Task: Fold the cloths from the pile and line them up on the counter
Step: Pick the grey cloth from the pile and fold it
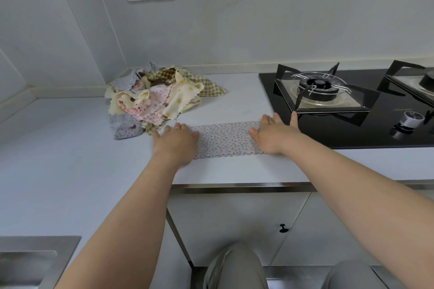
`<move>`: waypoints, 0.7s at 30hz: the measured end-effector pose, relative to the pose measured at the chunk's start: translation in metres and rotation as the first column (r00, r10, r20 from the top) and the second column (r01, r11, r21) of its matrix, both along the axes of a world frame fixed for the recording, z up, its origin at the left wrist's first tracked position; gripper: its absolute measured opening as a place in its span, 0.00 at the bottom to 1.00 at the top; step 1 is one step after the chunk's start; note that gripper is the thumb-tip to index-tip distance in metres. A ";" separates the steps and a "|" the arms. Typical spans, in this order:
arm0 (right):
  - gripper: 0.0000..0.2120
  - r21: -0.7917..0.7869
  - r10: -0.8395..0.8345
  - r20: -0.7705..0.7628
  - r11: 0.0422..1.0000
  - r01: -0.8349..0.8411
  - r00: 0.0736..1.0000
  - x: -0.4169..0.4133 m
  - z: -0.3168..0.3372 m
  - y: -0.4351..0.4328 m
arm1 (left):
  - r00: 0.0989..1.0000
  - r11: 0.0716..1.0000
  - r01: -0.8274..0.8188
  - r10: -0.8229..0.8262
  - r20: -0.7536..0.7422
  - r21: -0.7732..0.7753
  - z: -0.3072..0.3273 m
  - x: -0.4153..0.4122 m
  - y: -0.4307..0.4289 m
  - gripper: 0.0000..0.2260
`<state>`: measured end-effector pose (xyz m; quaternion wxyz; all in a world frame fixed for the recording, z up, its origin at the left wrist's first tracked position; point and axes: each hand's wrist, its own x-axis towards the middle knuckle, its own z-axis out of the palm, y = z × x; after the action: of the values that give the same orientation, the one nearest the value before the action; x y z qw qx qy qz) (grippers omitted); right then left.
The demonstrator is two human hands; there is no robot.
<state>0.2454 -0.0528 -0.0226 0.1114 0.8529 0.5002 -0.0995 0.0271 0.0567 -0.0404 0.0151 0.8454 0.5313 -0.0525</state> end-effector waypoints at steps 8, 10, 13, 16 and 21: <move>0.28 0.245 0.077 0.105 0.964 -0.100 0.992 -0.001 0.005 0.009 | 0.923 0.971 -0.071 -0.022 0.383 0.227 -0.012 -0.009 0.009 0.12; 0.21 0.279 0.108 0.164 0.948 -0.151 0.981 0.000 0.006 0.011 | 0.890 0.977 -0.089 -0.009 0.455 0.193 -0.013 -0.009 0.011 0.12; 0.20 0.310 0.101 0.043 0.944 -0.109 0.994 0.003 0.006 0.016 | 0.818 0.985 -0.127 0.037 0.575 0.117 -0.010 -0.010 0.013 0.09; 0.17 0.312 0.044 -0.151 0.950 0.005 0.988 0.006 0.013 0.020 | 0.767 0.989 -0.125 0.048 0.640 0.075 -0.005 -0.011 0.012 0.03; 0.05 0.337 0.076 -0.243 0.942 0.011 0.967 0.014 0.018 0.023 | 0.709 0.993 -0.102 0.032 0.704 0.058 0.002 -0.008 0.003 0.05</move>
<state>0.2591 -0.0294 -0.0045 -0.0983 0.8313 0.5340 -0.1189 0.0189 0.0602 -0.0385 0.1783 0.7820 0.5178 0.2975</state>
